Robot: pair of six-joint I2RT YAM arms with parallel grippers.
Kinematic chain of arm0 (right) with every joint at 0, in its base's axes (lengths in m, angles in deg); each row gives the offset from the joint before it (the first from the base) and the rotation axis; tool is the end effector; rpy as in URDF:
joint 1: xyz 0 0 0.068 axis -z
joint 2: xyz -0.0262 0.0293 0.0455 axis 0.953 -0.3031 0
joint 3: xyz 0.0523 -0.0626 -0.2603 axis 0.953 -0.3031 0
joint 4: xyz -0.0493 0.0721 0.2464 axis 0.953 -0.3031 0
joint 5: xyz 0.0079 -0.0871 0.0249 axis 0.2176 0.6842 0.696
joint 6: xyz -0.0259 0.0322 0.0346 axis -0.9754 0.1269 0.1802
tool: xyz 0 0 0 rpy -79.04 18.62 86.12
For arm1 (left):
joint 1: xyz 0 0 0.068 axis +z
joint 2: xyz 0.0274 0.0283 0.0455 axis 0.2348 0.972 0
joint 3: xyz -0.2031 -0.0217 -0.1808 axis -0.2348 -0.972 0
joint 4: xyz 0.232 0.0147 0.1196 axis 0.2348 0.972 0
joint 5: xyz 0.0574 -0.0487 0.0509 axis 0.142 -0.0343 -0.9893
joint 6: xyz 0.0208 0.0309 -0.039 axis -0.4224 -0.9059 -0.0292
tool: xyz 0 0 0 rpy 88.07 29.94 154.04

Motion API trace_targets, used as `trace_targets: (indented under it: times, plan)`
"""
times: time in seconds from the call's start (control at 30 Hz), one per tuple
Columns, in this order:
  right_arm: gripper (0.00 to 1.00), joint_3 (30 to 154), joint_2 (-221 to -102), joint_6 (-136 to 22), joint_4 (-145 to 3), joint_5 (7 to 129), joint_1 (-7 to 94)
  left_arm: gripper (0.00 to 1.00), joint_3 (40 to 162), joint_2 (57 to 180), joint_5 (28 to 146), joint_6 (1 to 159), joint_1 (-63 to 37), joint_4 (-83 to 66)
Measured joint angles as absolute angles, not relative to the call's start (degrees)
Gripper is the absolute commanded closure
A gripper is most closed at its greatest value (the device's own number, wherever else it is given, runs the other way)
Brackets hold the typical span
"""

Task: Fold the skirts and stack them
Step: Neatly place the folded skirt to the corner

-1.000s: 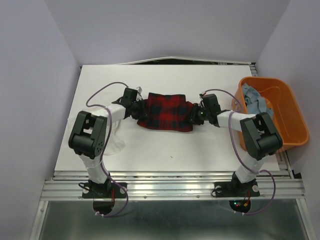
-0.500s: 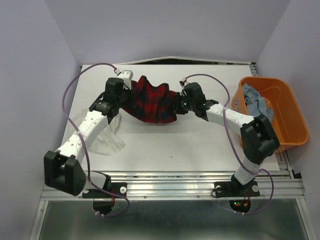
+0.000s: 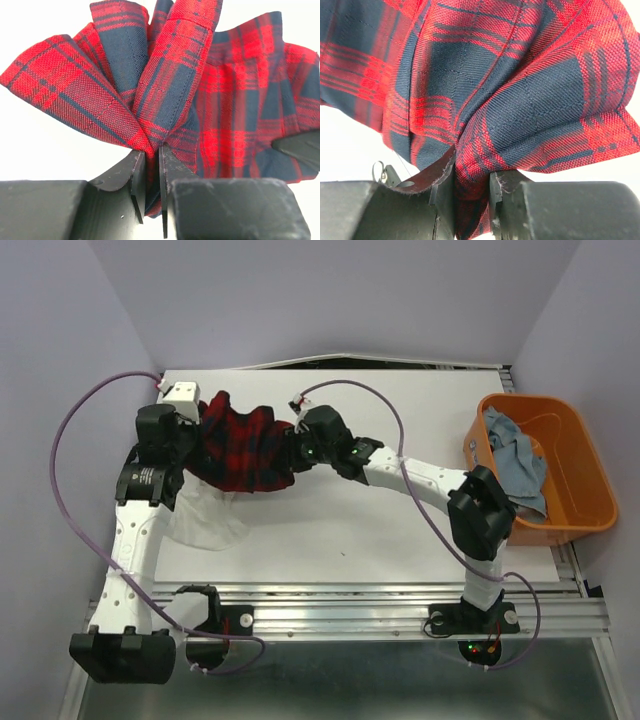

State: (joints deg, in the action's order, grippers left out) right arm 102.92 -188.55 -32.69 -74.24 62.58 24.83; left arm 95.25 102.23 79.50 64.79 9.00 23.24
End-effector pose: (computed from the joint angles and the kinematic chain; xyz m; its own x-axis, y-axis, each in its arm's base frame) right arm 0.2979 0.3370 0.2824 -0.6947 -0.0090 -0.7192 -0.5779 0.6024 0.5506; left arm 0.2200 -0.0182 0.3908 -0.3640 0.0902 -0.9270 0.1190 0.9916 0.0498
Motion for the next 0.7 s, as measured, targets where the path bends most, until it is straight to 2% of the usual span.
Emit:
trace_targets:
  times: [0.23,0.43,0.7]
  plan:
    - [0.99,108.4,-194.7,-32.9,-73.1,63.7,19.5,1.0,94.6,99.6,83.7,58.5,22.3,28.0]
    - [0.99,114.1,-200.9,-33.9,-70.4,65.3,16.3,1.0,89.0,99.6,89.0,51.7,34.4,26.0]
    - [0.97,116.2,-210.3,-34.2,-66.5,66.5,14.4,1.0,80.3,103.7,90.9,44.1,40.2,19.6]
